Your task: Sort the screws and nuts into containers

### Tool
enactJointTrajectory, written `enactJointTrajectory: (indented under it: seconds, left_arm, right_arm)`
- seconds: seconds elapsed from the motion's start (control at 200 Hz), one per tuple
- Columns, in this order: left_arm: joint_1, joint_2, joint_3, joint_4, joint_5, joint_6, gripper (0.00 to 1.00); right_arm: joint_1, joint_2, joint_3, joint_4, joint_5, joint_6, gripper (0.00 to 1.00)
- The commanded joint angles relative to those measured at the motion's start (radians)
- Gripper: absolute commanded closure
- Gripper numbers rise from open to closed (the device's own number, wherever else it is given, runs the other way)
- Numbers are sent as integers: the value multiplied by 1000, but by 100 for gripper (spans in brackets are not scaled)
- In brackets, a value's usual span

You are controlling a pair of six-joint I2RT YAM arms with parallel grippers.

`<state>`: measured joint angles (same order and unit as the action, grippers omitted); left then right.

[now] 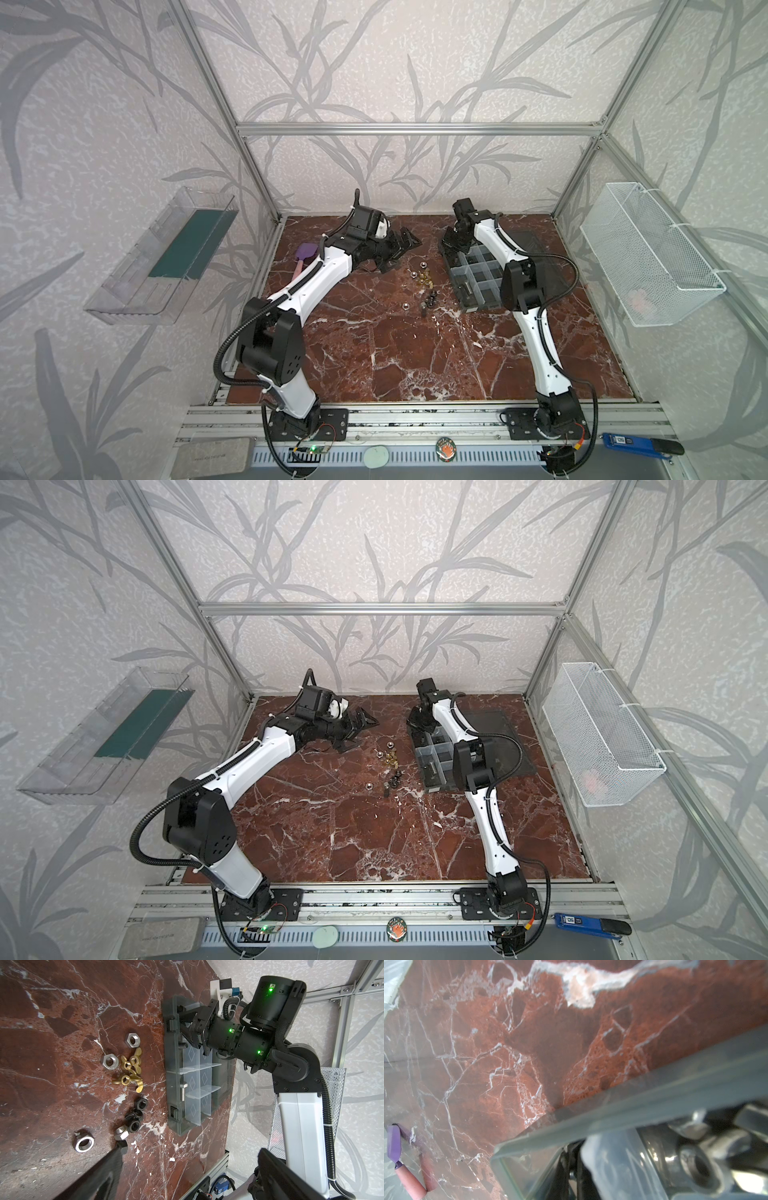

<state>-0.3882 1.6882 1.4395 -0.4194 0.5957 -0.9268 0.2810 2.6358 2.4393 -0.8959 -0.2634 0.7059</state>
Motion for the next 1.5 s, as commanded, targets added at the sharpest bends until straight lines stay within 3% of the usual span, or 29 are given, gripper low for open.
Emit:
enactJointTrajectory:
  seconds: [0.0,0.775,1.13,1.34,1.495]
  left_arm:
    - [3,-25,42,-18,-14,10,1]
    - [-17,-68,17,2,-27,10,1]
    - [-31,-99,-2,5,-39,17,1]
    - [-44,-105,12,-9,-49,45,1]
    - [-60,-99,39,-32,-60,83,1]
  right_arm:
    - [-9,36,-33,-103,12,15,100]
    - [-51,-105,39,-185,104,-60,100]
    - [-54,-106,159,-238,106,-60,100]
    - [-61,-126,247,-295,117,-115,100]
    - [-87,-182,209,-337,161,-165,100]
